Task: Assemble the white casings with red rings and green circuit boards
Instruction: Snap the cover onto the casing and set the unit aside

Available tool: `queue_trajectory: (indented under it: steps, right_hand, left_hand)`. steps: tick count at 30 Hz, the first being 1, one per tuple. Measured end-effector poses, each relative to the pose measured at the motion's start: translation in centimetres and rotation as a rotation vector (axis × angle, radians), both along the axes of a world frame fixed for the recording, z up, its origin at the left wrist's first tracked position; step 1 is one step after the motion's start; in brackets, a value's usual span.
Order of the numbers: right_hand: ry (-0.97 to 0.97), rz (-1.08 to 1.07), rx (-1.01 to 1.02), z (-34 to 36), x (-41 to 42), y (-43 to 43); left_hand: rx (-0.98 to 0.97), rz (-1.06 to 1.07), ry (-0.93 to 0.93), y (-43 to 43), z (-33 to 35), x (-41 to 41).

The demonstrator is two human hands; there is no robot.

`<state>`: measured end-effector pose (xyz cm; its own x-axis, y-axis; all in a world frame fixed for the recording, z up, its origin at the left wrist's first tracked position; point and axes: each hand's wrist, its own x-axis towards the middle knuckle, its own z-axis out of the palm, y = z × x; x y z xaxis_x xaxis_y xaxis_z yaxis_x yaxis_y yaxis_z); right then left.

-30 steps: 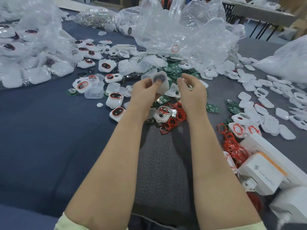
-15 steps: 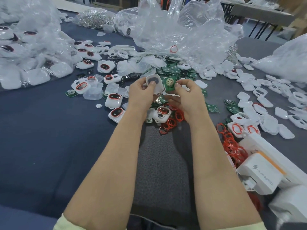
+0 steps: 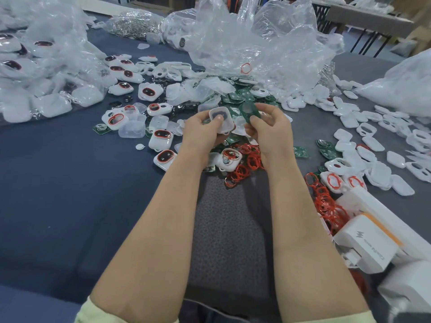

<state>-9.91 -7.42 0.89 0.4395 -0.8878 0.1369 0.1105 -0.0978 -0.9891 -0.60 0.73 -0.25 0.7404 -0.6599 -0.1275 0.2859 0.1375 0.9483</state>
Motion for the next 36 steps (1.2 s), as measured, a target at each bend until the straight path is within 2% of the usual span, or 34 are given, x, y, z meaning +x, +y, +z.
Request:
queue_trajectory:
  steps: [6,13,20,27,36]
  right_hand:
    - [0.057,-0.021,-0.171,0.30,-0.13,0.26]
    - [0.093,-0.025,-0.306,0.92,-0.29,0.42]
    - [0.272,0.030,-0.510,0.84,-0.08,0.71]
    - [0.341,0.062,-0.536,0.60,0.03,0.71]
    - [0.335,0.027,-0.528,0.39,0.26,0.83]
  left_hand:
    - [-0.051,-0.042,0.072,-0.09,0.12,-0.03]
    - [-0.006,-0.049,0.085,-0.60,0.03,0.21]
    - [0.031,-0.084,0.050,-0.53,0.37,0.12]
    - [0.031,-0.103,0.021,-0.61,0.33,-0.06]
    - [0.032,-0.113,0.012,-0.62,0.33,-0.09]
